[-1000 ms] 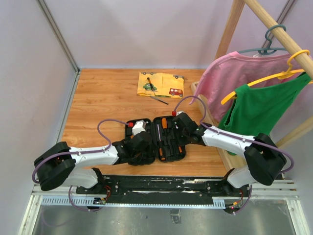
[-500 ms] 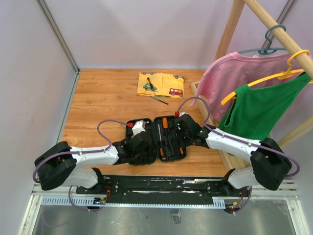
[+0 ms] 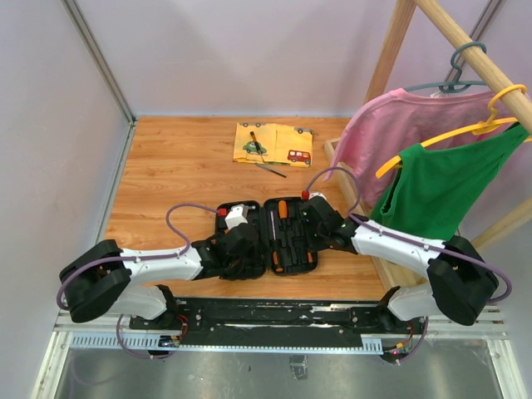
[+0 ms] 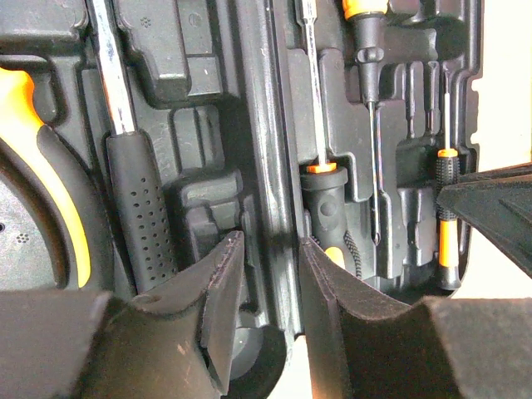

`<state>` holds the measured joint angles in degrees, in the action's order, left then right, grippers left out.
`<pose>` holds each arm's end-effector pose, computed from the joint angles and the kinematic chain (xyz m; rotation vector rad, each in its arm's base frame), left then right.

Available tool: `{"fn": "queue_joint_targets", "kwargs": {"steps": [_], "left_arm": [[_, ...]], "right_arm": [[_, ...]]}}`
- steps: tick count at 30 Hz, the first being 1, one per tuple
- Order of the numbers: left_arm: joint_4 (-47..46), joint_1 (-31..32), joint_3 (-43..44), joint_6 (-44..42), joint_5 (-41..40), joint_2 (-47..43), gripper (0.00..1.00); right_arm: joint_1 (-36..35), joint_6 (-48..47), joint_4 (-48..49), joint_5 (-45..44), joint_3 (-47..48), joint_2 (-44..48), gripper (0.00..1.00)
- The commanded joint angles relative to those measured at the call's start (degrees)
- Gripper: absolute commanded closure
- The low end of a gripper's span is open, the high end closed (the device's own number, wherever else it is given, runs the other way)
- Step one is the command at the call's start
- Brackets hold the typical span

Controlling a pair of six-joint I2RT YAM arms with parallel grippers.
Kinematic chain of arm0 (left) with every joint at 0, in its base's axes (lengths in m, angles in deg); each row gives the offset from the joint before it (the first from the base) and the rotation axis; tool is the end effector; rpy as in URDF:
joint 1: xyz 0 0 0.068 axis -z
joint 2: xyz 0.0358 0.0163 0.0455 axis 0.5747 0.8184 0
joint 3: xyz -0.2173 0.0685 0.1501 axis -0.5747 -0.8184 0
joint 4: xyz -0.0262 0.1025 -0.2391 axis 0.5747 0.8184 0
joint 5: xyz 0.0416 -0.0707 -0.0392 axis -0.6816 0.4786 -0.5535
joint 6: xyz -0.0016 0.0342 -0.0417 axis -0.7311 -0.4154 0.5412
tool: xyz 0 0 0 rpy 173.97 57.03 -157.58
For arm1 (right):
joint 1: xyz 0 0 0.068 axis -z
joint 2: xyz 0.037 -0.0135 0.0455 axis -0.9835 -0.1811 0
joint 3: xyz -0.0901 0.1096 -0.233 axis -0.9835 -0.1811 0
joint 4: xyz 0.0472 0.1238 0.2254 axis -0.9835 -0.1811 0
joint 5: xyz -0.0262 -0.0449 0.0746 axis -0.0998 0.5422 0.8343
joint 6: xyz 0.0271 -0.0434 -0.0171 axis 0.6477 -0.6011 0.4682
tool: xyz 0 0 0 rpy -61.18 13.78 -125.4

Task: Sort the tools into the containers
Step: Place the screwdriver in the storage box.

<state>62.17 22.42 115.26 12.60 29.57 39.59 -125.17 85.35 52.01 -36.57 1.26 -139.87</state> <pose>0.1385 -0.1948 0.1574 -0.1801 2.3443 -0.6412 0.1870 0.1869 0.1898 -0.3068 2.5323 0.4398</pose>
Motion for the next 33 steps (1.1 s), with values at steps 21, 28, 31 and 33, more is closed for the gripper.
{"fn": "queue_joint_targets", "kwargs": {"steps": [21,28,31,33], "left_arm": [[0.69,-0.06,1.20,-0.76,1.88,4.43,0.63],[1.20,-0.08,1.22,-0.78,1.63,3.84,0.63],[1.36,-0.10,0.72,-0.47,1.45,3.40,0.63],[1.31,-0.07,0.33,-0.22,1.30,3.08,0.63]], "right_arm": [[1.74,-5.91,-3.04,-0.72,0.85,6.58,0.77],[2.94,-5.37,-5.43,-2.58,3.33,3.02,0.77],[3.73,-5.59,-5.21,-1.44,3.68,1.64,0.77],[3.99,-5.86,-4.91,-0.74,3.88,1.01,0.78]]}}
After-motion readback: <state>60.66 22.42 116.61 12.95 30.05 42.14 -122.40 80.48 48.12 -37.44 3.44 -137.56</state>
